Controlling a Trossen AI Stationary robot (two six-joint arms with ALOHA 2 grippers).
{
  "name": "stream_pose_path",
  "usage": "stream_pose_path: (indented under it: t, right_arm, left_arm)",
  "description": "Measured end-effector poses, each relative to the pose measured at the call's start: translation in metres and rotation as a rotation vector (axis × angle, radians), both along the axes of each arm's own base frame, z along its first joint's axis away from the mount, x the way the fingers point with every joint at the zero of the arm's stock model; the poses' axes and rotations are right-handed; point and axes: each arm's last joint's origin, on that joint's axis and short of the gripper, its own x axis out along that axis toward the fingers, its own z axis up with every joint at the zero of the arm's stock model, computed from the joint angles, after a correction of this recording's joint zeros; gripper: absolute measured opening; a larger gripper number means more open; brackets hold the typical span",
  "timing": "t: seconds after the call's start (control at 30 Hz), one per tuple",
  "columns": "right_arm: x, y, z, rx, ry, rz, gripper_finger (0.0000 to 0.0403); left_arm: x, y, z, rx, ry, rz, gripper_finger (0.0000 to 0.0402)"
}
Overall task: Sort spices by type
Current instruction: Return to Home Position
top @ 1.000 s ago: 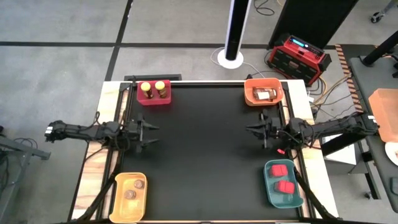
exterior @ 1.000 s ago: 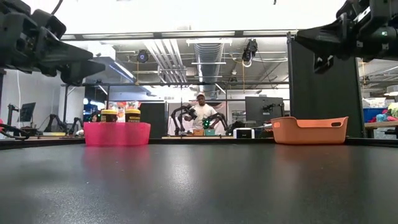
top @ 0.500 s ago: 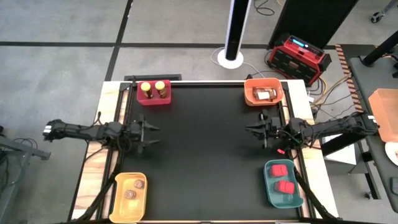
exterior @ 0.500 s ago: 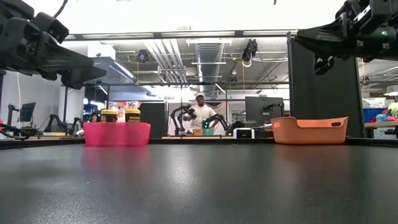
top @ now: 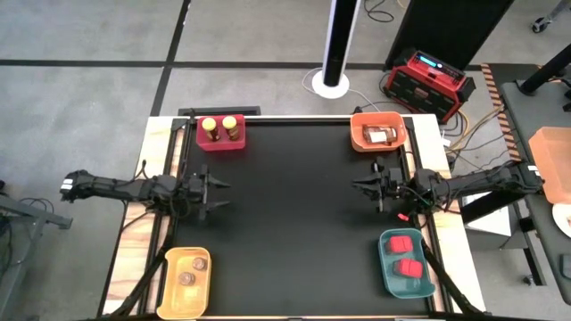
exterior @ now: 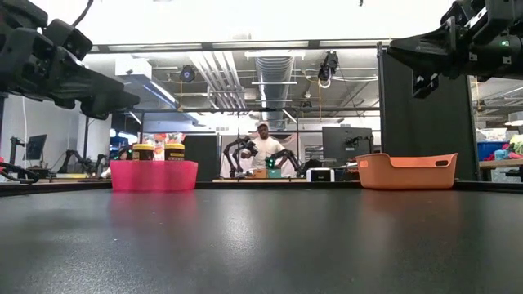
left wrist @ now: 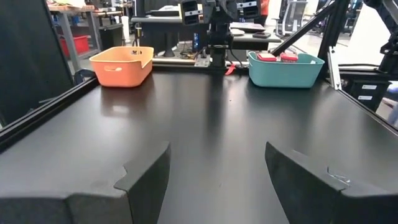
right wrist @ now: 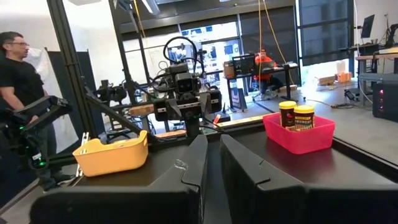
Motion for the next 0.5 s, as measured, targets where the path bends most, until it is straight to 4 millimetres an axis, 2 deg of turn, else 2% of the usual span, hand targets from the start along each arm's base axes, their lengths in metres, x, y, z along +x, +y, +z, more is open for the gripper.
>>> stream_pose_path:
  t: [0.5]
  right_arm:
    - [0.0000, 0.0000, 0.0000, 0.000, 0.000, 0.000, 0.0034]
  left_arm:
    - [0.0003, 0.0000, -0.0005, 0.001, 0.005, 0.000, 0.0246]
